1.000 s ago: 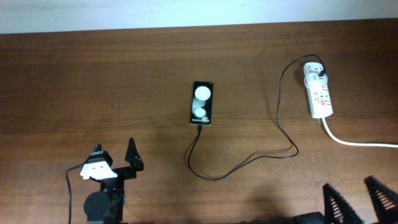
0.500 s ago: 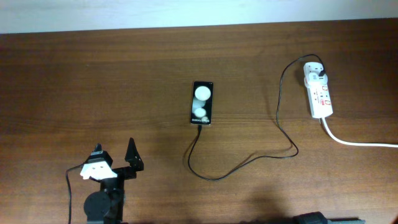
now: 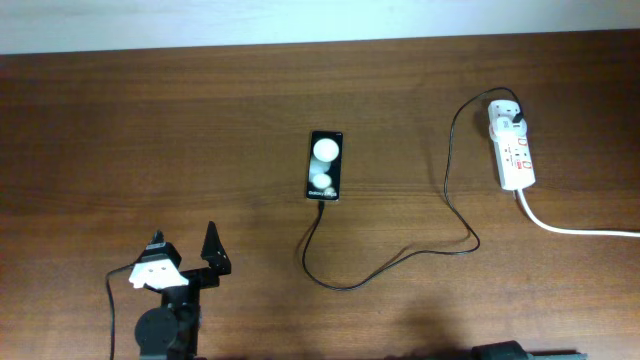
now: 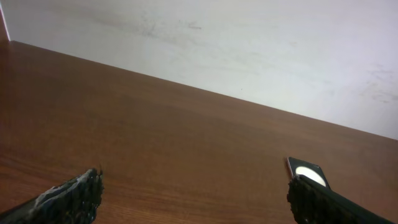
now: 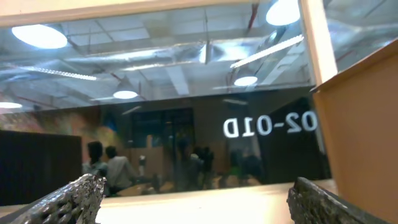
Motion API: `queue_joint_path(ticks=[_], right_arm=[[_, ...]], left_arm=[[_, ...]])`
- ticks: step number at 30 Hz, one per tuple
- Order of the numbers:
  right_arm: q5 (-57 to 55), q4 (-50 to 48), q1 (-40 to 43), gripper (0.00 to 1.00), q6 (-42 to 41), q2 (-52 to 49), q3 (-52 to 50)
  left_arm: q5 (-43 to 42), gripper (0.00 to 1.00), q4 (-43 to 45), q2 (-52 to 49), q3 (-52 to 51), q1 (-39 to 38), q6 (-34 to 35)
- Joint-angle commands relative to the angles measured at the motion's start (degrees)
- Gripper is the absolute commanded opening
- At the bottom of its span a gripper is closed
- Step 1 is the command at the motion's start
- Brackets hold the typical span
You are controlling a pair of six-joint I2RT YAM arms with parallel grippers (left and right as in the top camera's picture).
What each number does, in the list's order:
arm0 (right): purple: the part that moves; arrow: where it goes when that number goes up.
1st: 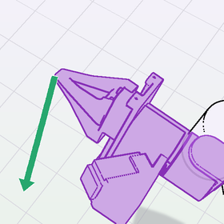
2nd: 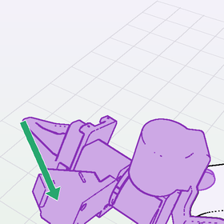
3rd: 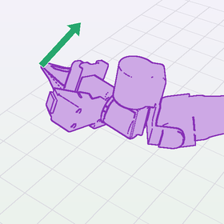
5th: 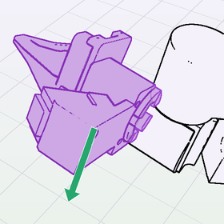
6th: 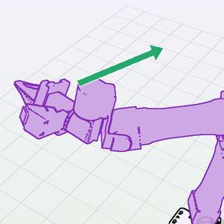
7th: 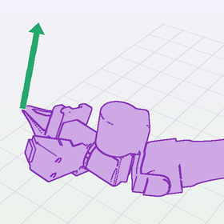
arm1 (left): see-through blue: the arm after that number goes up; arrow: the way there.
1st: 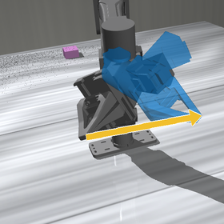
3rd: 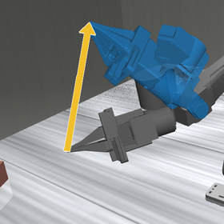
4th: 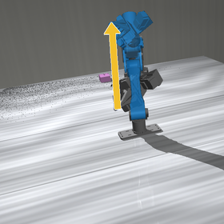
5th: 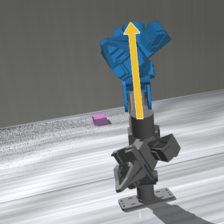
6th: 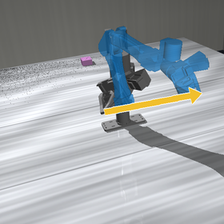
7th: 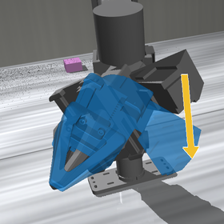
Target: Plug charger to phone and switch on socket
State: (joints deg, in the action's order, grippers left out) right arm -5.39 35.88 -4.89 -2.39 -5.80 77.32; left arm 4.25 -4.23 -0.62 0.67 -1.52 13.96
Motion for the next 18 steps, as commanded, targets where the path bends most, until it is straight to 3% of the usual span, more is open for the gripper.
queue_joint_path(ticks=[1, 12, 15, 18], right_arm=[[0.85, -0.11, 1.99, 0.99, 1.97, 3.21, -1.88], [0.85, -2.60, 1.84, 0.99, 1.95, 5.46, -3.76], [0.83, -11.78, 1.86, 0.99, 1.95, 5.44, -9.81], [0.83, -12.15, 1.86, 0.99, 1.97, 5.44, -16.11]], left_arm=[[-0.44, 0.99, -0.15, 0.28, -0.17, 0.20, -0.33], [-0.44, 0.99, -0.15, 0.26, -0.17, 0.20, -0.33], [-0.44, 0.99, -0.15, 0.28, -0.17, 0.20, -0.33], [-0.42, 0.99, -0.15, 0.28, -0.17, 0.20, -0.33]])
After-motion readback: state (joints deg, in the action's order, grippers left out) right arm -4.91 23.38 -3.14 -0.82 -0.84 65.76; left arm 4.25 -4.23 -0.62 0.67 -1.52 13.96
